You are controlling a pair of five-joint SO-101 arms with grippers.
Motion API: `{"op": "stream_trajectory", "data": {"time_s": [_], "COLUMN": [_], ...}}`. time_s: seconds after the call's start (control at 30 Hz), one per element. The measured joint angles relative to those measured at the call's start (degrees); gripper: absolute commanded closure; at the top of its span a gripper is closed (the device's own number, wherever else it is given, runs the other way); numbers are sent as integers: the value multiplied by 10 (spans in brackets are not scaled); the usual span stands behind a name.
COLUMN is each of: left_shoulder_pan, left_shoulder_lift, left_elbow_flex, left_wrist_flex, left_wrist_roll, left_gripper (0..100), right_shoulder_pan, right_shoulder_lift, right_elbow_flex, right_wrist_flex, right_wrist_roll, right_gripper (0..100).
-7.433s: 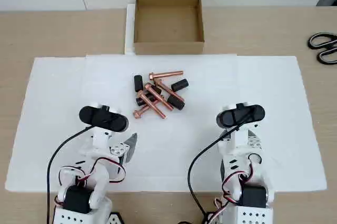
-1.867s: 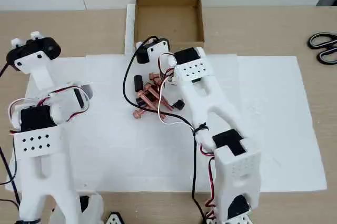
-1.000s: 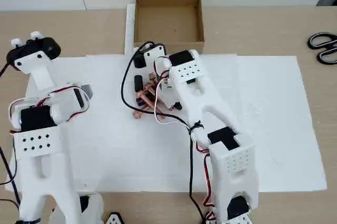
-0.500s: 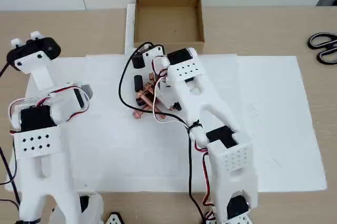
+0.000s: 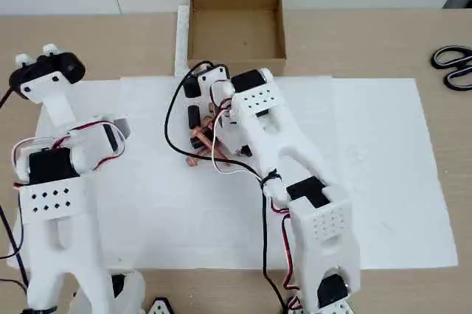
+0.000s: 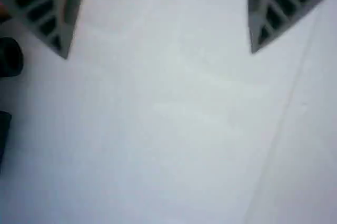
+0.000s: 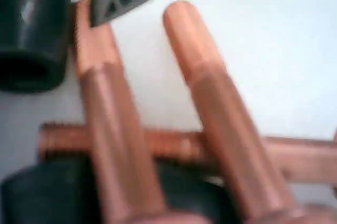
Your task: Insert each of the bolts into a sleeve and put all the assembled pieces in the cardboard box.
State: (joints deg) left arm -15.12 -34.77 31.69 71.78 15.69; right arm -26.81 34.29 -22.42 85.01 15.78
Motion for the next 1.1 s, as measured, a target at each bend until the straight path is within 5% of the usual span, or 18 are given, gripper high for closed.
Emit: {"op": "stream_trajectory", "data": {"time_s": [1.1], "left_shoulder_pan": [2], "left_shoulder_lift": [0], "left_elbow_flex": [0], "left_wrist_flex": [-5], "left_wrist_roll": [0], "left_gripper": [793], "right_shoulder_pan": [10], "right_shoulder_lift": [19], "right_elbow_flex": [-33], "right_wrist_flex": [24], "right_wrist_roll": [-1], "right_gripper": [985]}}
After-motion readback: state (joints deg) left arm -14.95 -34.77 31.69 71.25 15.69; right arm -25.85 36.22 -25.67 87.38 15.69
